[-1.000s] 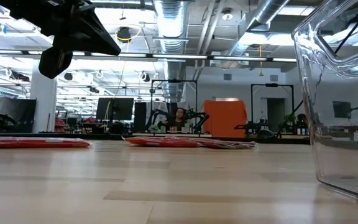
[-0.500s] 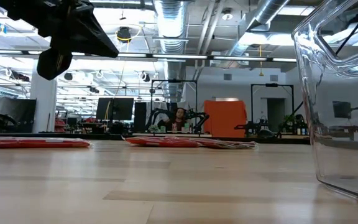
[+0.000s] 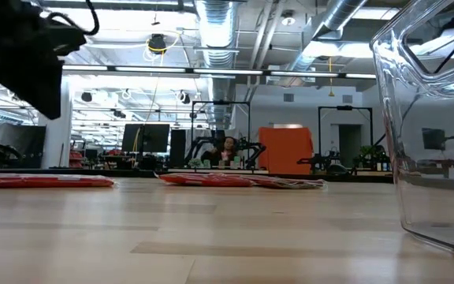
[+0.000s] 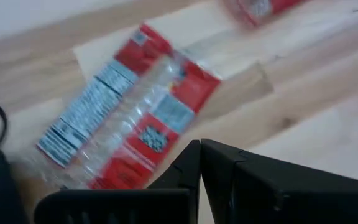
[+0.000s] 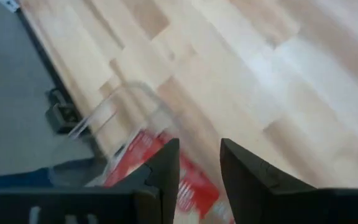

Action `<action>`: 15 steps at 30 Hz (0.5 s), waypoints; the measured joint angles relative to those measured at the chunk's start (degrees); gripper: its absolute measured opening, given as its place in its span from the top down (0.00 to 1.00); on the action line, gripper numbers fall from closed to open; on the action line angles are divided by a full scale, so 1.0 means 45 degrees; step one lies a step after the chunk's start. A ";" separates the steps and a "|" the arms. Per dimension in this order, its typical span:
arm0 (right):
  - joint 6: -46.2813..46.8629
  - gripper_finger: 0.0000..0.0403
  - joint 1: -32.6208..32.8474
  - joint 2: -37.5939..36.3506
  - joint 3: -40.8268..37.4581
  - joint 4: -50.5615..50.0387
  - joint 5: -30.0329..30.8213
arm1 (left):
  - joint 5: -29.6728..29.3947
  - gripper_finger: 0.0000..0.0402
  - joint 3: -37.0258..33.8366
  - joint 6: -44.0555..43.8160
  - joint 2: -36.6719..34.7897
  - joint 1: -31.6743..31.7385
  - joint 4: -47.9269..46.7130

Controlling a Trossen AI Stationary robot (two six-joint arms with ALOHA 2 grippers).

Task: Sort popcorn bags into baskets
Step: Put the red popcorn bag into the transparent bin

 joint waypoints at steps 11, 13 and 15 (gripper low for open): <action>-0.2369 0.68 -0.1976 0.0082 0.0000 0.0364 -0.0008 | 0.0144 1.00 -0.2604 -0.1309 0.1151 0.0530 0.1115; -0.2389 0.68 -0.2029 0.0082 0.0000 0.0376 0.0074 | 0.0521 1.00 -0.3120 -0.1165 0.1409 0.0643 0.2095; -0.2408 0.68 -0.2024 0.0082 0.0000 0.0371 0.0176 | 0.0680 1.00 -0.3568 -0.0935 0.1728 0.0709 0.3204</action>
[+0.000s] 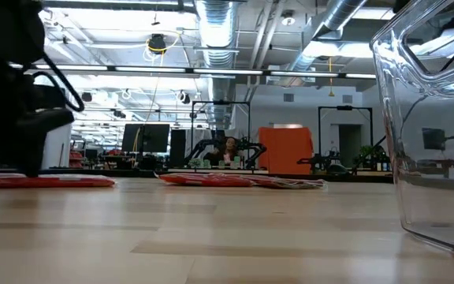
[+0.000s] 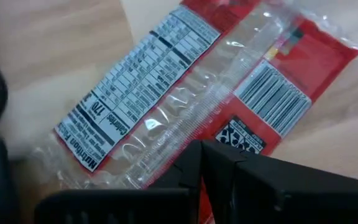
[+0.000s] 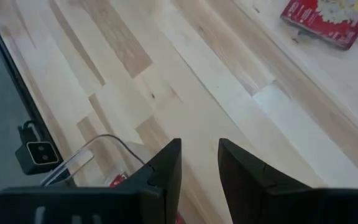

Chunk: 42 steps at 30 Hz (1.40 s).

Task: Sort popcorn bags into baskets
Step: Put the red popcorn bag into the transparent bin

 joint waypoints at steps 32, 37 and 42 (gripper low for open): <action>-0.5541 0.66 -0.3284 0.0291 -0.0426 0.6131 -0.0142 | 0.0563 1.00 0.3966 0.3910 0.2925 -0.1467 0.4430; -0.6281 0.66 -0.4001 0.1018 -0.0355 0.7525 -0.1340 | -0.0346 1.00 0.3037 0.1745 0.2945 -0.2319 0.4722; -0.6367 0.63 -0.4605 0.2278 -0.0430 0.8223 -0.3107 | -0.0399 1.00 0.2485 0.1560 0.2945 -0.2564 0.6116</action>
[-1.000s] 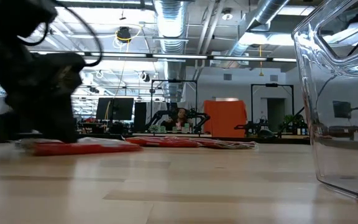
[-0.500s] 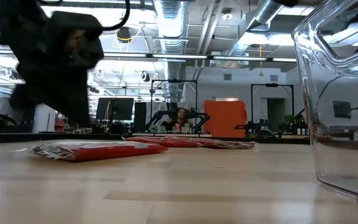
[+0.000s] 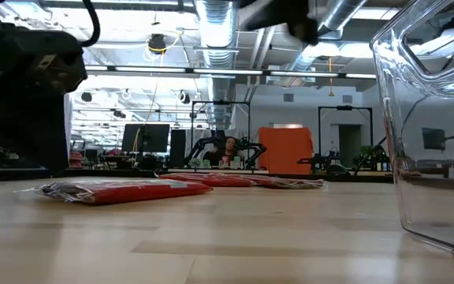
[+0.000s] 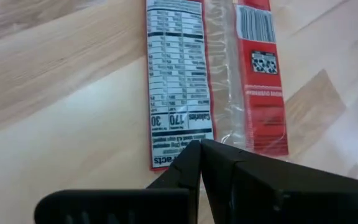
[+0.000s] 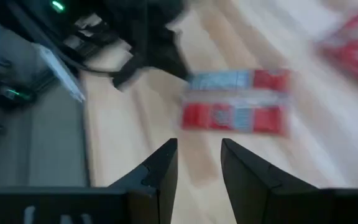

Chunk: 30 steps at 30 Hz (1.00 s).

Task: Sort popcorn bags into baskets
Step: Put the red popcorn bag into the transparent bin

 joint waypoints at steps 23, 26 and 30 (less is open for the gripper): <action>-0.0869 0.30 -0.2841 0.5006 0.0074 0.2863 -0.3306 | 0.1191 1.00 0.0046 -0.0039 0.3152 -0.0068 0.2903; -0.0714 0.29 -0.3116 0.5367 0.0148 0.3450 -0.3375 | 0.1228 1.00 0.0024 -0.0013 0.3201 0.0019 0.3103; -0.0535 0.28 -0.3312 0.5908 0.0242 0.4154 -0.3696 | 0.1384 1.00 0.0015 0.0113 0.3201 0.0197 0.3296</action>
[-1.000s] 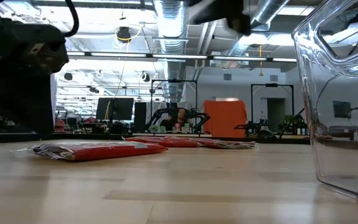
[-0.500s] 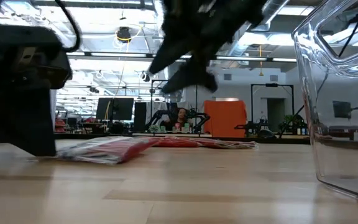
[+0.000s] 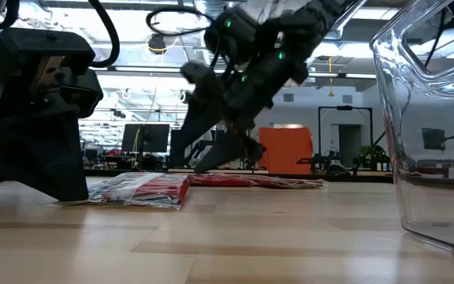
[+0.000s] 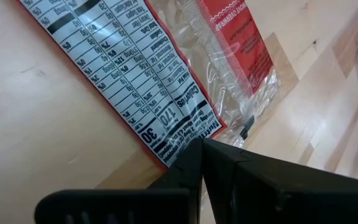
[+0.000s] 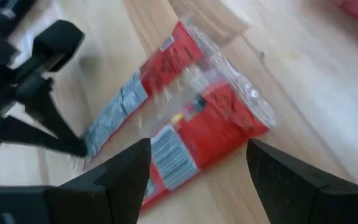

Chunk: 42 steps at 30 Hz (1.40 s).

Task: Sort popcorn bags into baskets
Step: Put the red popcorn bag into the transparent bin

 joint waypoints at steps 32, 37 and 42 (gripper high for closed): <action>0.0431 0.97 0.0178 0.1175 0.0556 0.1560 -0.1782 | 0.0697 1.00 0.0079 0.1744 -0.0640 0.0828 0.0273; -0.0469 0.98 0.0450 -0.0444 0.0556 -0.0572 -0.0684 | 0.1145 1.00 0.0420 0.2385 -0.2358 0.0837 -0.0721; -0.1463 0.99 0.0957 -0.2688 0.0556 -0.3896 0.1089 | 0.0994 1.00 0.0823 0.2983 -0.4374 0.0702 -0.1805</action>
